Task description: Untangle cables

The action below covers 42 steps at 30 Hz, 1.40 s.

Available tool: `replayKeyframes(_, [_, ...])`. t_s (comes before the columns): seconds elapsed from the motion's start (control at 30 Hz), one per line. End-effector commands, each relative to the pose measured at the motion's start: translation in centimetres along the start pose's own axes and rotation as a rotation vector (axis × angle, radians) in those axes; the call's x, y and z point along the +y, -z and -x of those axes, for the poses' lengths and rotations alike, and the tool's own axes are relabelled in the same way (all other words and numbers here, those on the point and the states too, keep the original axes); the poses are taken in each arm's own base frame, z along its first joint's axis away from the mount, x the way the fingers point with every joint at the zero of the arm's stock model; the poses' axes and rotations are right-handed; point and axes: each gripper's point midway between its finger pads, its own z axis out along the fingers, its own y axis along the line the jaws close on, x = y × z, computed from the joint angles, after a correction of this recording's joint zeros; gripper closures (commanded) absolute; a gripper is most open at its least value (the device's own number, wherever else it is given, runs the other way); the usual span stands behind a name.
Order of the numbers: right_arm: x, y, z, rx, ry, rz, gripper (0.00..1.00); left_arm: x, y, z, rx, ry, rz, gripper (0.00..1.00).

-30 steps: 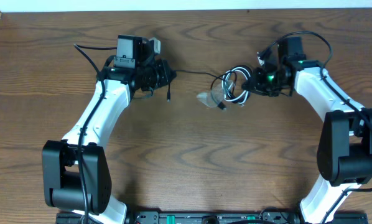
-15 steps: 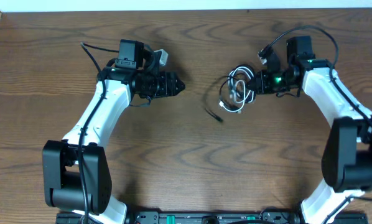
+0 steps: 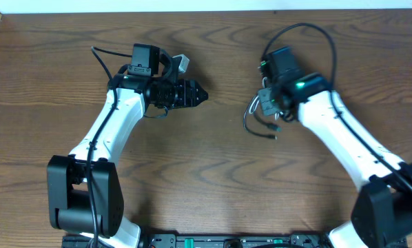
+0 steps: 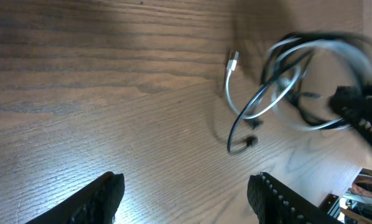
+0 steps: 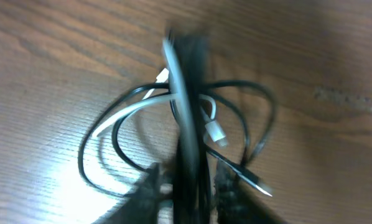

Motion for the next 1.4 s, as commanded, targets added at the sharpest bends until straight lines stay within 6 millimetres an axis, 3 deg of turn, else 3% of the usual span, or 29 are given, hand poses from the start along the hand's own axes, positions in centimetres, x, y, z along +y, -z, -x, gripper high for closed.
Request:
replayKeyframes(0.0, [0.3, -0.3, 0.3, -0.010, -0.001, -0.047, 0.61, -0.4, 0.2, 0.3, -0.006, 0.003, -0.017, 0.32])
replayKeyframes(0.1, [2.3, 0.1, 0.6, -0.011, -0.029, 0.096, 0.44, -0.5, 0.1, 0.2, -0.003, 0.004, -0.020, 0.32])
replayKeyframes(0.2, [1.7, 0.2, 0.8, 0.003, -0.112, 0.156, 0.40, -1.5, -0.5, -0.3, 0.016, -0.018, -0.032, 0.32])
replayKeyframes(0.37, [-2.0, 0.2, 1.2, 0.014, -0.276, 0.213, 0.38, -3.5, -2.4, -1.4, 0.047, -0.046, 0.003, 0.32])
replayKeyframes(0.63, [-8.0, -0.1, 0.2, 0.044, -0.465, 0.266, 0.34, -3.2, -5.9, -2.4, -0.010, 0.061, 0.271, 0.36])
replayKeyframes(0.73, [-9.3, -0.2, -0.5, 0.064, -0.490, 0.251, 0.34, -2.9, -7.7, -2.7, -0.017, 0.093, 0.301, 0.39])
replayKeyframes(1.0, [-9.4, -0.1, -1.2, 0.086, -0.472, 0.248, 0.33, -2.9, -12.8, -3.9, 0.018, 0.132, 0.262, 0.45])
replayKeyframes(1.17, [-9.4, -0.1, -1.5, 0.098, -0.469, 0.248, 0.32, -3.8, -14.0, -4.1, 0.014, 0.103, 0.236, 0.45])
replayKeyframes(1.37, [-9.4, -0.1, -1.6, 0.103, -0.465, 0.248, 0.32, -2.1, -15.3, -4.7, 0.026, 0.120, 0.289, 0.50])
